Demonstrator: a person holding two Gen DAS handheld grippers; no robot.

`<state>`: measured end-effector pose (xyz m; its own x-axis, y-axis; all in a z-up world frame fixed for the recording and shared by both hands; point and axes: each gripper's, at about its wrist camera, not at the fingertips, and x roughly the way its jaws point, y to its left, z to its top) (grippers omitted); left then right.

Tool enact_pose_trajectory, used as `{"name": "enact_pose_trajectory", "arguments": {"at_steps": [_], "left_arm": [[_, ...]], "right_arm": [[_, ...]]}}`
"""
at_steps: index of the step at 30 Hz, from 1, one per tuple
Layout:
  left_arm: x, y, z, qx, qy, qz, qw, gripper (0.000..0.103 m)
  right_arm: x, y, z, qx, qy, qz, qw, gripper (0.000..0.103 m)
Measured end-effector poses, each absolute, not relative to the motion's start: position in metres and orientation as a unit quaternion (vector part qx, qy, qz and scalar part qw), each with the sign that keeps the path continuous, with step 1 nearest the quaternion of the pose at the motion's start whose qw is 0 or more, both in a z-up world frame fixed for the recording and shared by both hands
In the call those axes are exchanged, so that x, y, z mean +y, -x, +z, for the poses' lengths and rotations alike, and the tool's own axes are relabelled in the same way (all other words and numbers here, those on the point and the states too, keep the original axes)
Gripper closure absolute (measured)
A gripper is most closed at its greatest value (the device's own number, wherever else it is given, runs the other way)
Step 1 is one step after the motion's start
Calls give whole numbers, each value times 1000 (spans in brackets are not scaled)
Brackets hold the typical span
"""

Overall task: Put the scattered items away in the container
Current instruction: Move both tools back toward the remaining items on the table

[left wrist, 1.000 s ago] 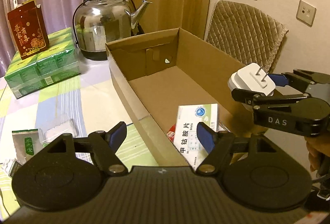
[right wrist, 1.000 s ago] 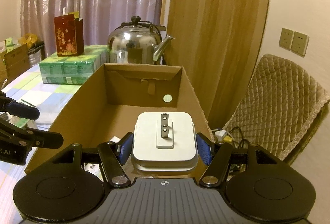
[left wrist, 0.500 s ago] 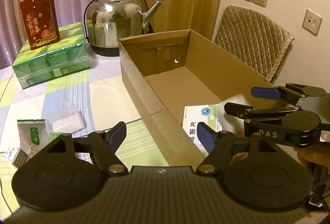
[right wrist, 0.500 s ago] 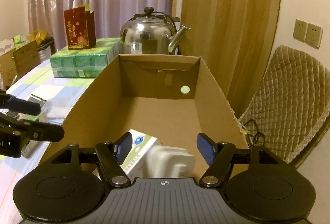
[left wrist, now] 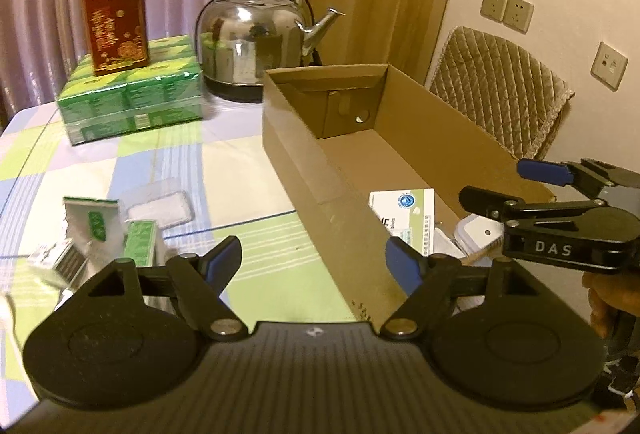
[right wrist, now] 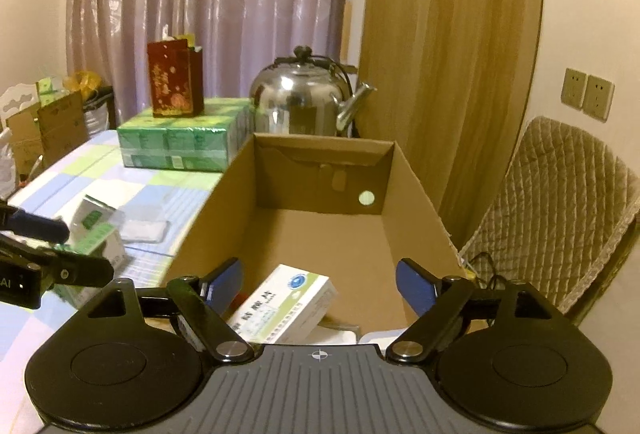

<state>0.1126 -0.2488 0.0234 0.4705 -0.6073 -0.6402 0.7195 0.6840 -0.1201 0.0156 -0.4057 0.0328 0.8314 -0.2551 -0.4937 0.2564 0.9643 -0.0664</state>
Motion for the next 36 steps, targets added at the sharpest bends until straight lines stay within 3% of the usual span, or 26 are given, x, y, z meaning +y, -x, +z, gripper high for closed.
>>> {"name": "enact_pose_trajectory", "arguments": {"at_steps": [18,36], "left_arm": [[-130,-73,26,353,-72,-311,879,16],[-14,-69,13,368,-53,-220,902,1]], "right_arm": [[-292,25,51,243,-1,-61,968,6],[-216,22,31,285,-2,2,959,2]]}}
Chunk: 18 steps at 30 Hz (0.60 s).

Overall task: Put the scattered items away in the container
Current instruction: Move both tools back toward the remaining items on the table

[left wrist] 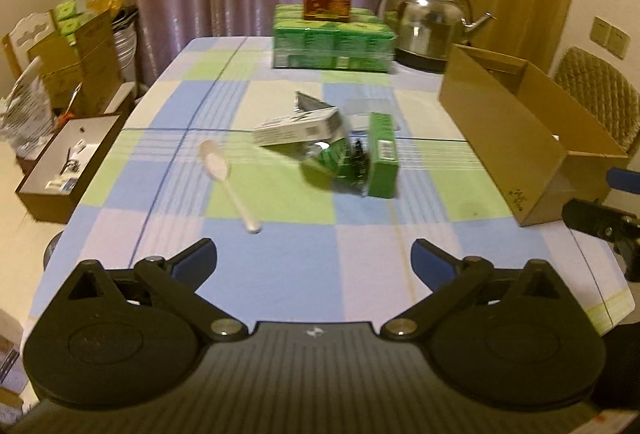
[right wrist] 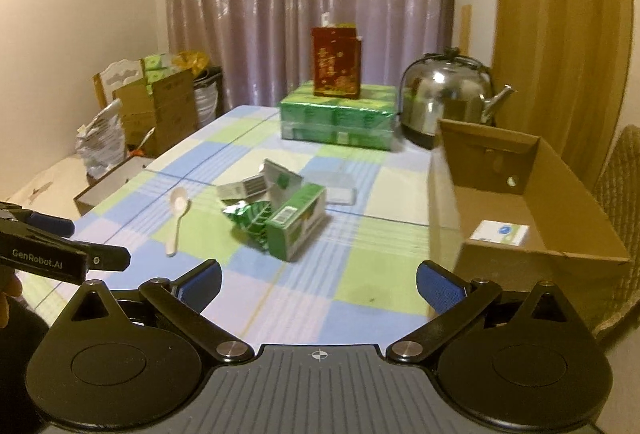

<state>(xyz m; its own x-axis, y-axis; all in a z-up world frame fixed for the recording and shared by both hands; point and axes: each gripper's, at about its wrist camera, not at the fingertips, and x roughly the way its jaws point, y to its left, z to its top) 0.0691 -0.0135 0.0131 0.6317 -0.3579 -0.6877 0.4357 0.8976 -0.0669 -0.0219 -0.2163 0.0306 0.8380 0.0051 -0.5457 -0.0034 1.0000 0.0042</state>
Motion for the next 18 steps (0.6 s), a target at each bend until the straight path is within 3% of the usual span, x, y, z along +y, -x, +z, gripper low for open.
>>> {"name": "enact_pose_trajectory", "arguments": {"at_steps": [18], "left_arm": [[17,-96,2,383,-49,-201,901,1]], "right_arm": [[-193,-36,14,305,1,26,952,2]]}}
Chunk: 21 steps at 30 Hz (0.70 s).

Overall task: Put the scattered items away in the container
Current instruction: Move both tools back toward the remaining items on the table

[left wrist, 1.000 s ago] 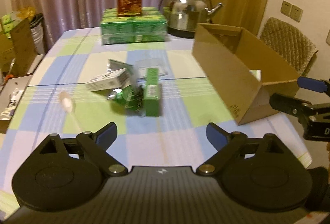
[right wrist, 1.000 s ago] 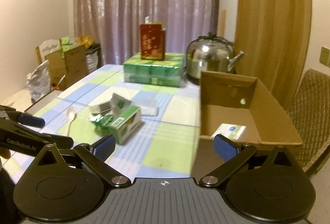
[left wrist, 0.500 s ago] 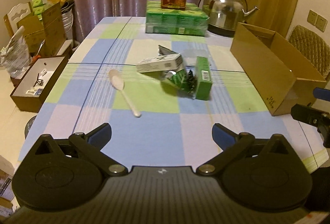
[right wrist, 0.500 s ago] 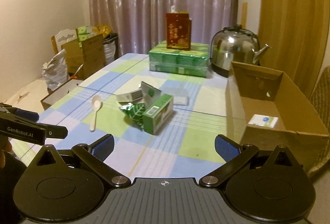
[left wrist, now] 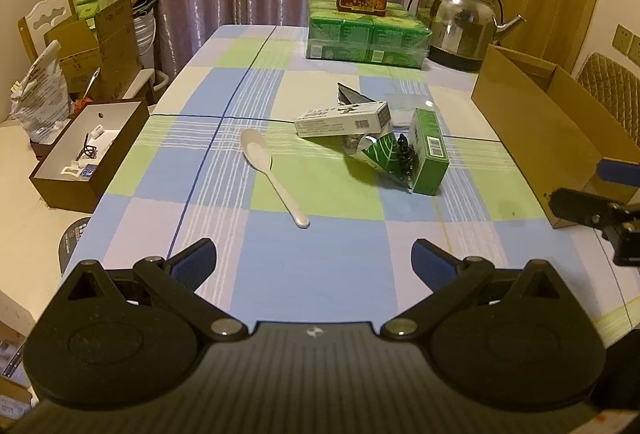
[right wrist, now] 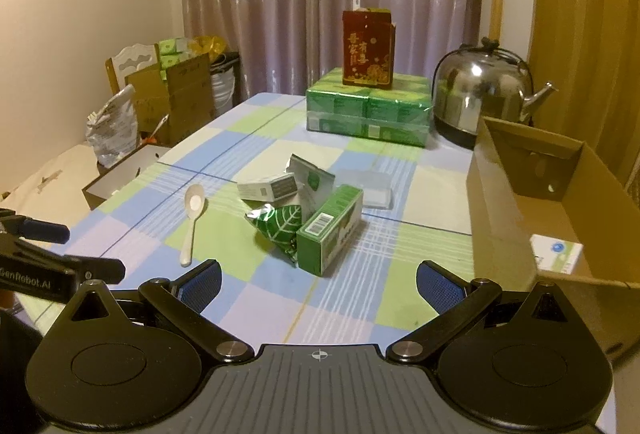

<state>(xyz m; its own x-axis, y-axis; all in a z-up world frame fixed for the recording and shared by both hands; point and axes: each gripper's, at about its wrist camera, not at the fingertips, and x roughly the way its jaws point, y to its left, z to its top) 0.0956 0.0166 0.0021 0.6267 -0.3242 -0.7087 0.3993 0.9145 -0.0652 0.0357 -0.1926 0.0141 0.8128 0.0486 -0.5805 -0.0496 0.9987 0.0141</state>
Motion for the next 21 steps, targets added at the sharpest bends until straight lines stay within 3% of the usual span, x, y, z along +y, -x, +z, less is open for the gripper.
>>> {"name": "enact_pose_trajectory", "arguments": {"at_steps": [7,14,21], "left_arm": [[2,-122,-15,388,-57,-211,896,1],[-15,-150,-33,378,-75,-221,896,2],[-32,-171,-48,377,-76,-235,893,2]], "right_arm": [[-202,-85,-5,321,-17,18,947,3],[-209,-140,-31,345,-38,20,938,37],[-209,-180,-56,371,-55,21,927,44]]}}
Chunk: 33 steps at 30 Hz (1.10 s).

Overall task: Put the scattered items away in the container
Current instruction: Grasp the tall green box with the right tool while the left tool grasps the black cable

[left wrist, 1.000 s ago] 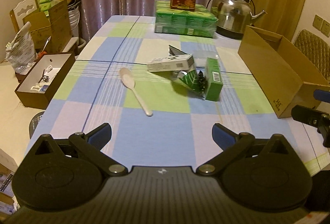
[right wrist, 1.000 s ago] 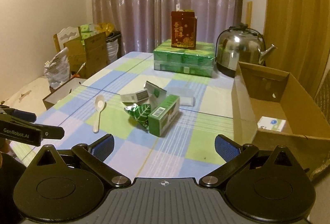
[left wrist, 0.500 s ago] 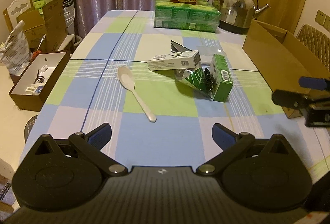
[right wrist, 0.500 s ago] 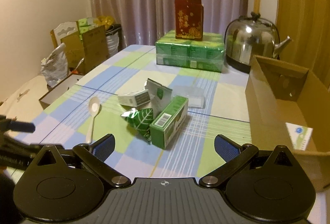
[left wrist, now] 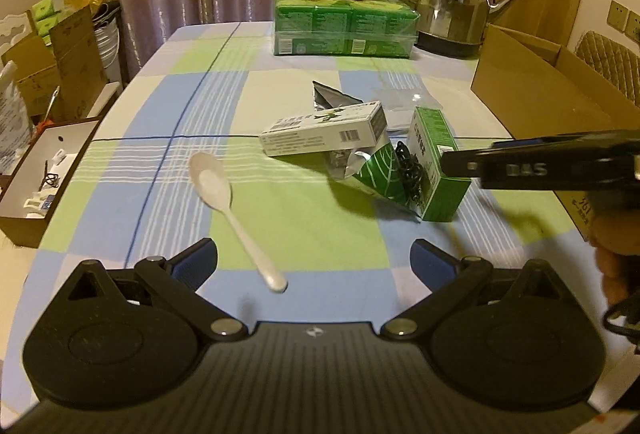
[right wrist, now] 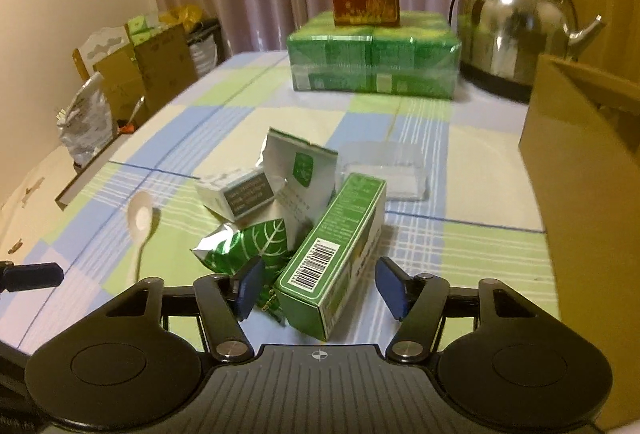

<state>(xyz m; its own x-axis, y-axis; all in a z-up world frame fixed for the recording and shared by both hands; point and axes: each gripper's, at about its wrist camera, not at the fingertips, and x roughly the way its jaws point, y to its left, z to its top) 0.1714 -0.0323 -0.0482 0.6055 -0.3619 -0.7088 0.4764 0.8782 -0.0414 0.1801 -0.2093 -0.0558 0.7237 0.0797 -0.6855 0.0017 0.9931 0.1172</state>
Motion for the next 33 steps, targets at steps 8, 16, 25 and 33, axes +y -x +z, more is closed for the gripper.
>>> {"name": "enact_pose_trajectory", "arguments": {"at_steps": [8,16,25,33], "left_arm": [[-40,-180,-62,384,-79,-242,887,2],[-59,-177,-58,368,-90,-272,885,9],[-118,-178,-65,348,-133,-332,867,24],[-172,-189,-90,347,-164,-345,856,45]], "right_arm": [[-210,-187,-67,383,-53,11,922,66],[-235,-155,-61,380,-35,-6,924,76],[-255,-117,-63,367,0,-45,929,76],[-267,-102,-67,343,4,-48,938,76]]}}
